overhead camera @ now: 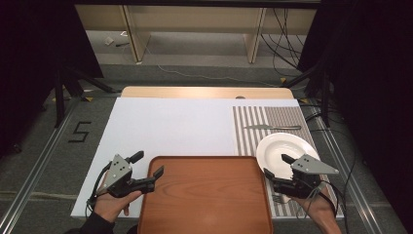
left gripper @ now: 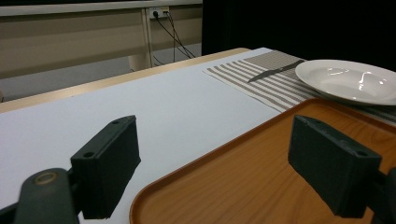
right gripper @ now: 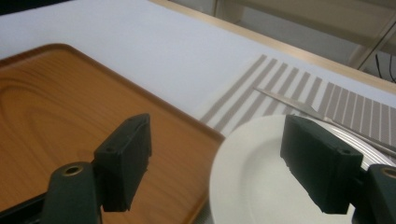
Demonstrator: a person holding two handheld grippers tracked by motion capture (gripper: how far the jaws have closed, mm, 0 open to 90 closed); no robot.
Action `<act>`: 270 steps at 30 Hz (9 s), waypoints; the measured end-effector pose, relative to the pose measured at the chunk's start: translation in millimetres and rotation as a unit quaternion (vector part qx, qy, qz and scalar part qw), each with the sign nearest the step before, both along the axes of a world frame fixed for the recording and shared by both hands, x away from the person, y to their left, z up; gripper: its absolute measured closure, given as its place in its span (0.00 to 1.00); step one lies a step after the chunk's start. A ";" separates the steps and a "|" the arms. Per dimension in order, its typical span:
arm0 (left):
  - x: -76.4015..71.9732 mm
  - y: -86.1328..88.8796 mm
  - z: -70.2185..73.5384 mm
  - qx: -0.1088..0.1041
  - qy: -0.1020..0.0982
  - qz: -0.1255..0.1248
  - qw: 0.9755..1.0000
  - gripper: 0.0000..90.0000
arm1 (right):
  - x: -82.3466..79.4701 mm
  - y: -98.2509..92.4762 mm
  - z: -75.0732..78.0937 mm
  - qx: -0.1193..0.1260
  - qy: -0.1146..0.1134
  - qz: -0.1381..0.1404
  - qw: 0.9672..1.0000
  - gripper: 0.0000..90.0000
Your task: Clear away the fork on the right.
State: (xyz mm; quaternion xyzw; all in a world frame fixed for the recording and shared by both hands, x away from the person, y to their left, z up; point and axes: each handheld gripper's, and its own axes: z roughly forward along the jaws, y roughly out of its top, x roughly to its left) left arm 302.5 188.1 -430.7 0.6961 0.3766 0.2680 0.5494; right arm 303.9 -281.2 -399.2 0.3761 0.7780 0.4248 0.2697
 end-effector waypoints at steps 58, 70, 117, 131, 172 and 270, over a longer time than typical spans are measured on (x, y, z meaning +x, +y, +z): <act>0.0 -0.8 0.5 0.012 -0.010 -0.003 1.000 0.18 | -18.5 -67.7 -36.2 -0.120 0.209 -0.053 0.969 0.30; 0.2 -1.3 0.1 0.015 -0.010 -0.005 1.000 0.18 | -14.7 -72.5 -44.3 -0.130 0.248 -0.062 0.958 0.30; 1.0 -4.6 -1.5 0.021 -0.008 -0.009 1.000 0.18 | 13.3 -64.8 -49.4 -0.224 0.343 0.000 0.912 0.66; 1.0 -5.4 -1.7 0.022 -0.011 -0.010 1.000 0.19 | 8.6 -55.1 -48.0 -0.263 0.337 0.044 0.903 0.82; 1.3 -6.1 -2.6 0.028 -0.011 -0.010 1.000 0.19 | -1.8 -13.0 -24.5 -0.251 0.266 0.140 0.920 0.95; 1.0 -5.3 -2.7 0.028 -0.014 -0.008 0.999 0.19 | 20.7 101.8 -51.5 -0.212 0.306 0.207 0.905 0.85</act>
